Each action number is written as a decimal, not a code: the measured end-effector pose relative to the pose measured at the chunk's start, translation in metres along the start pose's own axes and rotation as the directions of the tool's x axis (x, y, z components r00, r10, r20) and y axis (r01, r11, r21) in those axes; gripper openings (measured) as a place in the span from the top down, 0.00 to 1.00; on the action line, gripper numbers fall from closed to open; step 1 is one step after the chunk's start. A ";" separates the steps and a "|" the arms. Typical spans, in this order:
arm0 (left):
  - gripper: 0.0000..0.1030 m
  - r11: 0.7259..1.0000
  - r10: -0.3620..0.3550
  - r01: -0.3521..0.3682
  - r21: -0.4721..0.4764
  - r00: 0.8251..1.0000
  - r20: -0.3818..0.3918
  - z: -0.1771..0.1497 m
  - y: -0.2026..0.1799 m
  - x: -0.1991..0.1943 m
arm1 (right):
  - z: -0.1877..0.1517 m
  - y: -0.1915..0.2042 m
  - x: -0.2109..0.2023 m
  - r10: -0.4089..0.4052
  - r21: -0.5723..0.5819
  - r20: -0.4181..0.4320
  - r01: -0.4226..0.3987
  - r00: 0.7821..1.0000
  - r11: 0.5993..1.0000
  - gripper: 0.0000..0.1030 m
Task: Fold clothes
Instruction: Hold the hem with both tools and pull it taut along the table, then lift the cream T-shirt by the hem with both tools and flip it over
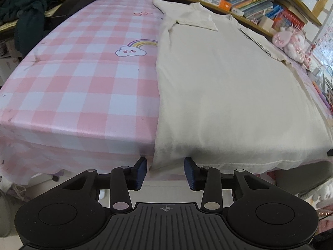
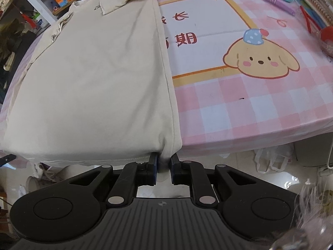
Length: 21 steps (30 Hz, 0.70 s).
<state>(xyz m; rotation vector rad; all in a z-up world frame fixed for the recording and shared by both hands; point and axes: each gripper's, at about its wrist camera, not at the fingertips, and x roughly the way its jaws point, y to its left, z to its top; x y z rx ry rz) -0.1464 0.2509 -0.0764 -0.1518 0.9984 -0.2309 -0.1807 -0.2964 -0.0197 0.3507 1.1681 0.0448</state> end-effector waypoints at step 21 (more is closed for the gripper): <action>0.98 0.981 -0.186 0.187 -0.043 0.982 0.026 -0.011 0.016 -0.069 | -0.013 0.006 -0.056 0.057 -0.025 0.040 -0.056 0.998 0.998 0.94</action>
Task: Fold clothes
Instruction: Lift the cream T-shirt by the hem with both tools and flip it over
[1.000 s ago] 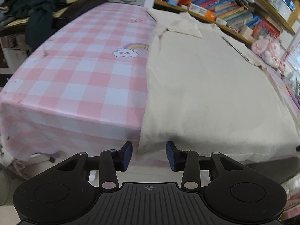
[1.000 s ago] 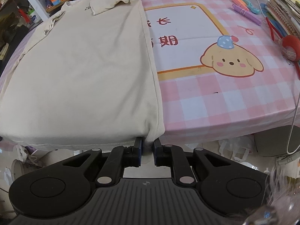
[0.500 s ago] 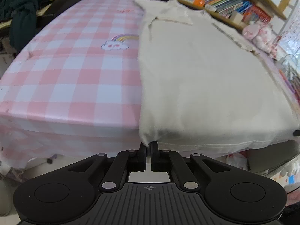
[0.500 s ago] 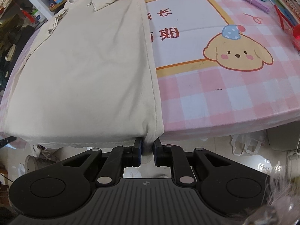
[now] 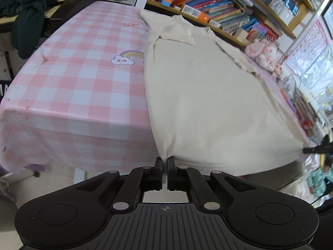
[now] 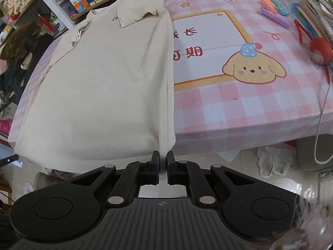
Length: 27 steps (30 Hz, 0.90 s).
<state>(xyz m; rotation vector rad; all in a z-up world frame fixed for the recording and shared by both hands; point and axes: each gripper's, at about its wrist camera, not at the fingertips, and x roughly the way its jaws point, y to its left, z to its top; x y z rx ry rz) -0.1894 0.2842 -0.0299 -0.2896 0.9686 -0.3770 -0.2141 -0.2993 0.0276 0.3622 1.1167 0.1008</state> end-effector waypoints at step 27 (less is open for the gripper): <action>0.98 0.815 -0.302 0.456 -0.358 0.862 0.408 0.058 0.028 -0.026 | 0.012 -0.020 -0.078 0.261 0.335 0.388 -0.399 0.884 0.854 0.94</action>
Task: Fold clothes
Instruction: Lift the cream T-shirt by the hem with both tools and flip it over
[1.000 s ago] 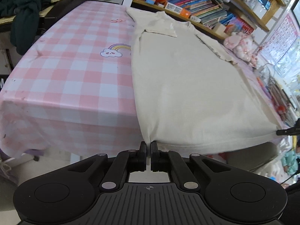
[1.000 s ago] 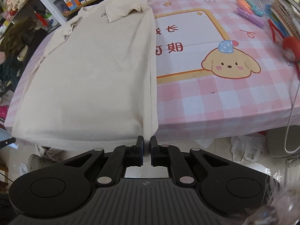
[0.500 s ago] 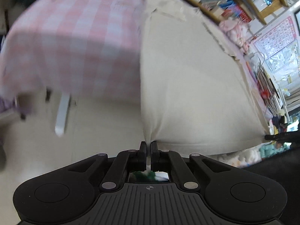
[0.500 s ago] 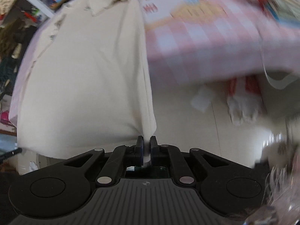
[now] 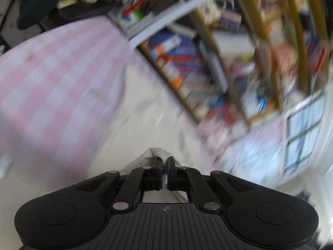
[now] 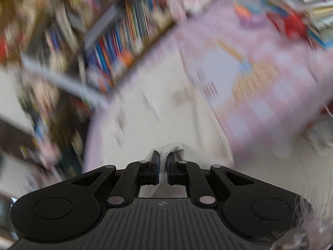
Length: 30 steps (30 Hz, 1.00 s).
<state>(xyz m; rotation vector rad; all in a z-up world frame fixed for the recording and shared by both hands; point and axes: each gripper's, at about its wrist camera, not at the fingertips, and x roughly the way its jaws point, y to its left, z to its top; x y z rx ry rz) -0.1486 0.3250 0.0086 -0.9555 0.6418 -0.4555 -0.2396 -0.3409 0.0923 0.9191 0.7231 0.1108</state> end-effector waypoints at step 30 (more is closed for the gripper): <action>0.98 0.958 0.174 -0.125 -0.259 0.969 0.176 0.141 0.022 0.229 | 0.224 -0.016 0.269 0.052 0.266 -0.027 -0.043 0.998 0.963 0.94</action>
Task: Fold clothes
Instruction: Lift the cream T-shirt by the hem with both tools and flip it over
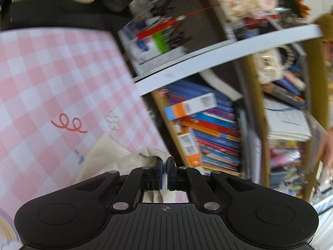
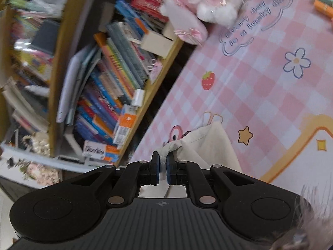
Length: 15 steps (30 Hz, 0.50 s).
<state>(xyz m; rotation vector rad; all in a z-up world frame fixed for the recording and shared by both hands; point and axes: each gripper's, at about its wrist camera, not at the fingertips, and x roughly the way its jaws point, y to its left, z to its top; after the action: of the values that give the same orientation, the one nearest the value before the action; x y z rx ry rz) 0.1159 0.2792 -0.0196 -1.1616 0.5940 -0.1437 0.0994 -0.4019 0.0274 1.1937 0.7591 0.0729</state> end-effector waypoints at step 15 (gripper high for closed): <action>0.76 0.983 0.181 -0.181 0.007 0.983 0.017 -0.011 0.025 0.050 | 0.020 -0.034 0.043 -0.133 0.173 0.141 0.108 0.981 0.979 0.50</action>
<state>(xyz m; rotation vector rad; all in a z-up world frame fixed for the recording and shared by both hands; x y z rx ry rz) 0.1477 0.2604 -0.0634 -1.0937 0.6811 0.0187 0.1320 -0.4134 -0.0196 1.2912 0.7114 -0.1834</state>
